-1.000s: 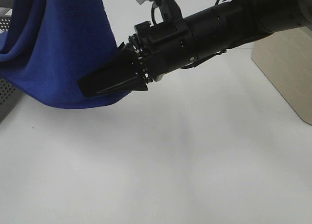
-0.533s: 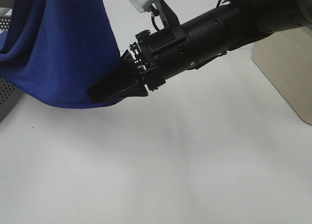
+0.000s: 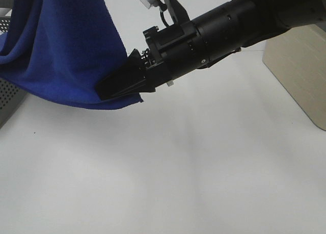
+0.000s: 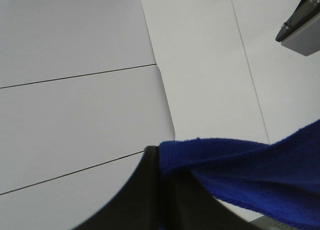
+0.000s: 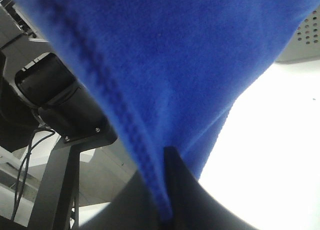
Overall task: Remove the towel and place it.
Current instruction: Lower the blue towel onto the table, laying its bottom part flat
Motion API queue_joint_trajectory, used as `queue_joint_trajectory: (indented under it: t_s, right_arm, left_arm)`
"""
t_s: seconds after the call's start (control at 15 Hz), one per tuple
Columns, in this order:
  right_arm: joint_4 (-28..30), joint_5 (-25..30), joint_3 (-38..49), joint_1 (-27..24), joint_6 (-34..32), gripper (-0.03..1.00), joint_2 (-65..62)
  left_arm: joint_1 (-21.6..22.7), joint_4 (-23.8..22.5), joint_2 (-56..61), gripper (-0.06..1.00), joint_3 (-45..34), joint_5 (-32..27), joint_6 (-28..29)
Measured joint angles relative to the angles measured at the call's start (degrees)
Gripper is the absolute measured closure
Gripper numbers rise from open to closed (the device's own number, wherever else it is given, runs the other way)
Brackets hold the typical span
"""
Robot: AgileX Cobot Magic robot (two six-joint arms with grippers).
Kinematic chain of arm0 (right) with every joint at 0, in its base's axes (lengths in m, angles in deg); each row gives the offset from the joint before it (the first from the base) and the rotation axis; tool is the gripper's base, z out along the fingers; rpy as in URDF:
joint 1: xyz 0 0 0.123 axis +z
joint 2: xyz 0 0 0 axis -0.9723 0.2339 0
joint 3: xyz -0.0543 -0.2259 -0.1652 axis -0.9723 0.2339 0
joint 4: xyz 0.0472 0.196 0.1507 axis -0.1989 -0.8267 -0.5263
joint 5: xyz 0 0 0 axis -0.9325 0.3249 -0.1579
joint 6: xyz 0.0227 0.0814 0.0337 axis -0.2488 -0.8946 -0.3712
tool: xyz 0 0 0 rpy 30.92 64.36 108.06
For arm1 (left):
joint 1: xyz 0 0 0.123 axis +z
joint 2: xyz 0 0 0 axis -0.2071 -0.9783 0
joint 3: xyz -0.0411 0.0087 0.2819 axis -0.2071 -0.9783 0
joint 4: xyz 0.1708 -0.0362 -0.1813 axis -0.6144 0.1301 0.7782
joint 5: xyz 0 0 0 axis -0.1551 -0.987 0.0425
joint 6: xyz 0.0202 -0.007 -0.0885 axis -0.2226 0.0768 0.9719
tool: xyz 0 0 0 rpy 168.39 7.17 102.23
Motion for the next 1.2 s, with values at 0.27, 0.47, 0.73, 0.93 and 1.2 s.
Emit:
queue_joint_trajectory:
  t_s: [0.27, 0.47, 0.73, 0.93, 1.2]
  right_arm:
    - [15.6, -9.1, -0.8, 0.0, -19.4, 0.95, -6.0]
    - [34.1, -10.7, -7.4, 0.0, -40.3, 0.95, -12.5]
    - [54.1, -10.1, -17.4, 0.0, -58.4, 0.95, -15.1]
    - [70.5, -6.5, -28.2, 0.0, -66.7, 0.95, -15.2]
    - [84.2, -6.9, -37.8, 0.0, -69.8, 0.95, -15.2]
  left_arm:
    - [0.0, -0.2, 0.0, 0.94, 0.0, 0.0, 11.4]
    - [0.0, -8.0, 0.0, 0.94, 0.0, 4.4, 31.4]
    - [0.0, -18.5, 0.0, 0.94, 0.0, 7.4, 45.3]
    - [2.9, -23.4, 0.0, 0.94, 0.0, 13.3, 55.3]
    - [8.1, -24.2, -0.2, 0.94, 0.0, 25.0, 58.3]
